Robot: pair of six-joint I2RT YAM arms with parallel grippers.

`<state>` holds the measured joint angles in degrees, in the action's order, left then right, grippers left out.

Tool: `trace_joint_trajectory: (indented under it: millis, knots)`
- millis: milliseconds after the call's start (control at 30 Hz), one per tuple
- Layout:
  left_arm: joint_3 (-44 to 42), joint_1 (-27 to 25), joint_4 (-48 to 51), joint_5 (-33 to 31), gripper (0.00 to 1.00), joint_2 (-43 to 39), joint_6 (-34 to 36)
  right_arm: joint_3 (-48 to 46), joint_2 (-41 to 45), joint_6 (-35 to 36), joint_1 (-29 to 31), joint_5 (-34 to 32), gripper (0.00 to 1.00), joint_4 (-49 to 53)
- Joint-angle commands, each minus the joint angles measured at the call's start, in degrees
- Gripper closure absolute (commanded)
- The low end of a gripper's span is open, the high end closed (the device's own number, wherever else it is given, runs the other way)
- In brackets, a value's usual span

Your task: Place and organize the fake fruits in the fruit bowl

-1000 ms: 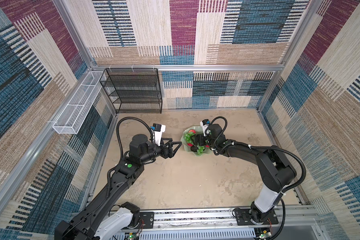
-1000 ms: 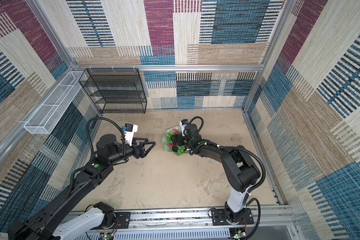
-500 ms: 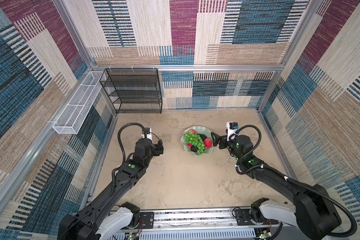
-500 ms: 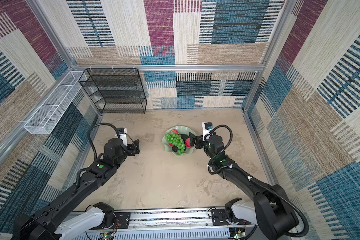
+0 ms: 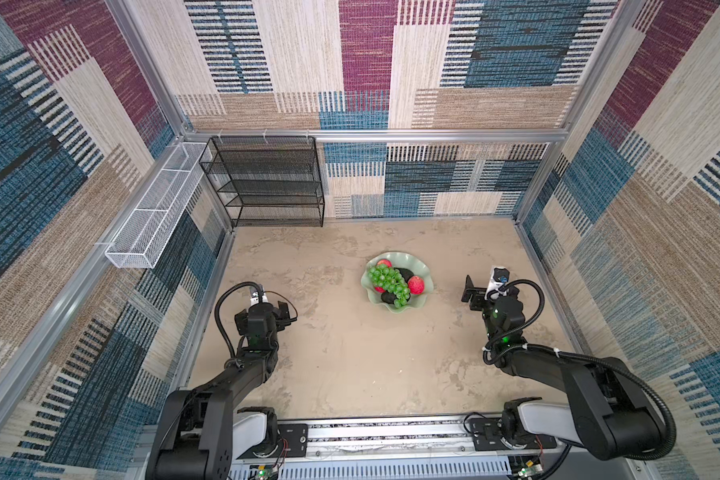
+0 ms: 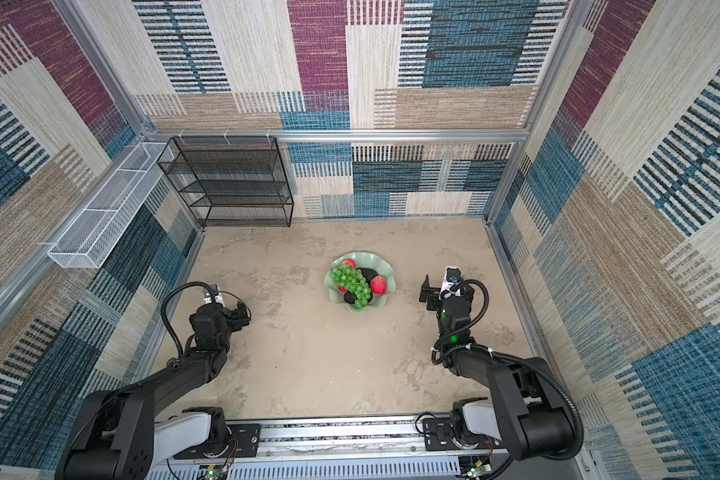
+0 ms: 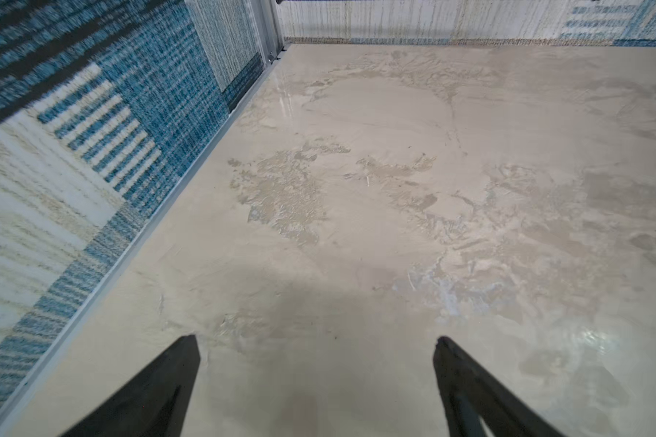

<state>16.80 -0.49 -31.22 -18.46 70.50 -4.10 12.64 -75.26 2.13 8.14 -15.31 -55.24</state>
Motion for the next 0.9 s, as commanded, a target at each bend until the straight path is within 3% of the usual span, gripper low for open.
trace_joint_trajectory:
  millis: [0,100,133,167,200,267,300,333,400,867]
  knots:
    - [1.4,1.3,-14.2,5.9,0.01,5.1,-0.2,-2.8,-3.1,2.6,-1.7,3.9,0.00,-15.1]
    - [1.7,1.8,-26.3,8.3,0.01,17.4,1.3,-4.4,-10.0,3.1,-2.4,5.7,0.00,-24.4]
    - [2.9,1.7,-27.2,9.1,0.01,18.6,2.2,-3.5,-10.4,2.4,-3.4,7.1,0.00,-23.2]
    - [6.1,1.7,-15.9,10.1,0.01,15.7,1.2,-1.5,-9.5,1.0,-5.3,10.4,0.00,-17.4]
    - [7.9,1.7,-12.0,8.7,0.01,16.4,1.0,-1.1,-11.3,0.2,-6.7,12.9,0.00,-18.2]
    - [6.2,1.2,-18.5,8.1,0.01,17.5,1.7,-1.0,-13.3,-0.4,-7.6,14.6,0.00,-20.4]
    - [6.9,1.2,-15.5,7.4,0.01,17.0,1.0,-0.4,-12.3,-0.6,-8.1,15.4,0.00,-16.9]
    - [6.9,1.1,-15.4,7.2,0.01,17.0,1.2,-0.9,-13.8,-0.6,-8.1,15.4,0.00,-20.8]
    - [5.6,1.1,-19.0,7.9,0.01,17.3,1.7,-0.6,-12.6,-0.8,-8.1,15.2,0.00,-18.0]
    - [6.7,1.2,-17.2,8.9,0.01,17.6,2.1,-0.6,-12.8,-0.9,-8.1,14.9,0.00,-18.5]
